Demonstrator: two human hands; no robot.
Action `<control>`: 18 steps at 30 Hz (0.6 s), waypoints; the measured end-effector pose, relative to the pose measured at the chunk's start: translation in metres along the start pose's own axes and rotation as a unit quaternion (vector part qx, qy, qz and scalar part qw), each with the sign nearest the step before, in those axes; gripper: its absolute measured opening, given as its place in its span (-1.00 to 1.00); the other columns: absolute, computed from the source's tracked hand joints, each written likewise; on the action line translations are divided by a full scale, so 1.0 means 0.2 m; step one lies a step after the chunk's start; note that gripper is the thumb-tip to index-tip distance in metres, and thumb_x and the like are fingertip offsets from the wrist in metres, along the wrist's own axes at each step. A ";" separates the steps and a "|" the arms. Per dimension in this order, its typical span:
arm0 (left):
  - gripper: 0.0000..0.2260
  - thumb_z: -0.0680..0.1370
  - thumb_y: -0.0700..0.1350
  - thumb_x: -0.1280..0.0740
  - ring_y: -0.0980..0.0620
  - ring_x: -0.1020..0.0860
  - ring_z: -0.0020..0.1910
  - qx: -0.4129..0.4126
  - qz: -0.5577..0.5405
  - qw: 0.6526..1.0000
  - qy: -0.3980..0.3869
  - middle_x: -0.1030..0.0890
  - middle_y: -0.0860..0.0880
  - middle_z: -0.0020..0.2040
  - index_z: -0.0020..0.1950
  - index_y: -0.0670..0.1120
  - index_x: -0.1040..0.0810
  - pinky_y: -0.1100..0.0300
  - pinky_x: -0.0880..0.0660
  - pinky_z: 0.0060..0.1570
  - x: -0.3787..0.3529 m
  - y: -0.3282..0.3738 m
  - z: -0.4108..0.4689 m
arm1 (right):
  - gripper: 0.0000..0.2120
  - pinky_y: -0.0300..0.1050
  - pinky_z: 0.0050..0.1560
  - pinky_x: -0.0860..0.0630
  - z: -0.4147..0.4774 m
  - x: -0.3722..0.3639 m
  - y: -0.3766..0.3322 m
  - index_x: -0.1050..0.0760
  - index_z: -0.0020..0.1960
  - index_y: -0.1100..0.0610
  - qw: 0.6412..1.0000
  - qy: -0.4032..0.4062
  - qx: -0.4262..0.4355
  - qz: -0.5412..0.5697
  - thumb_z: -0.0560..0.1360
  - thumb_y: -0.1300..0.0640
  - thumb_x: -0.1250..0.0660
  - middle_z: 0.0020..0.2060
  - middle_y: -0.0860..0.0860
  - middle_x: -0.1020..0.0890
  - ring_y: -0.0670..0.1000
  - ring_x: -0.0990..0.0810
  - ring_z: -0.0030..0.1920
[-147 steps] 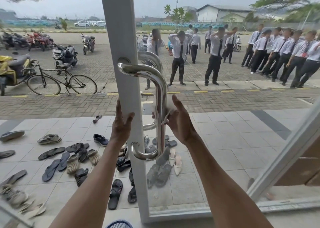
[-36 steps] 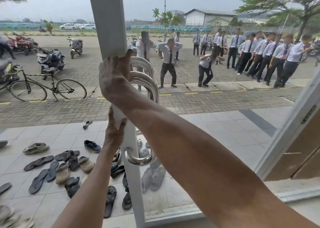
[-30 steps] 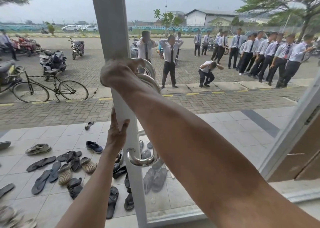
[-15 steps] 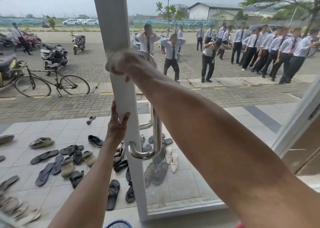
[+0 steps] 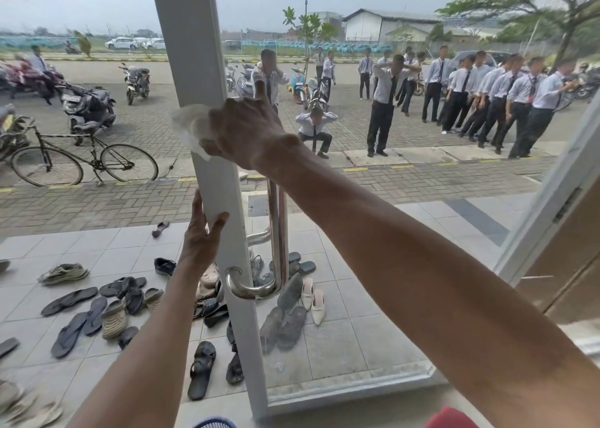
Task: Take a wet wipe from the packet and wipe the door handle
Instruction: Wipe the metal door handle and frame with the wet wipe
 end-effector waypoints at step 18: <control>-0.36 0.65 -0.01 -0.28 -0.10 -0.50 0.37 -0.003 -0.017 1.000 0.005 -0.46 -0.05 0.46 0.60 0.24 0.03 -0.25 -0.44 0.33 -0.02 -0.01 -0.01 | -0.54 0.27 0.46 -0.15 -0.46 -0.29 0.10 -0.44 0.26 0.23 0.911 0.129 -0.256 0.296 0.59 -0.13 -0.23 -0.04 0.12 -0.70 0.18 -0.65 0.08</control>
Point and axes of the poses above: each hand's wrist, its own z-axis towards the middle knuckle, its own x-axis out of the back of the hand, y = z × x, the point moved 4 cm from there along z, towards the middle knuckle
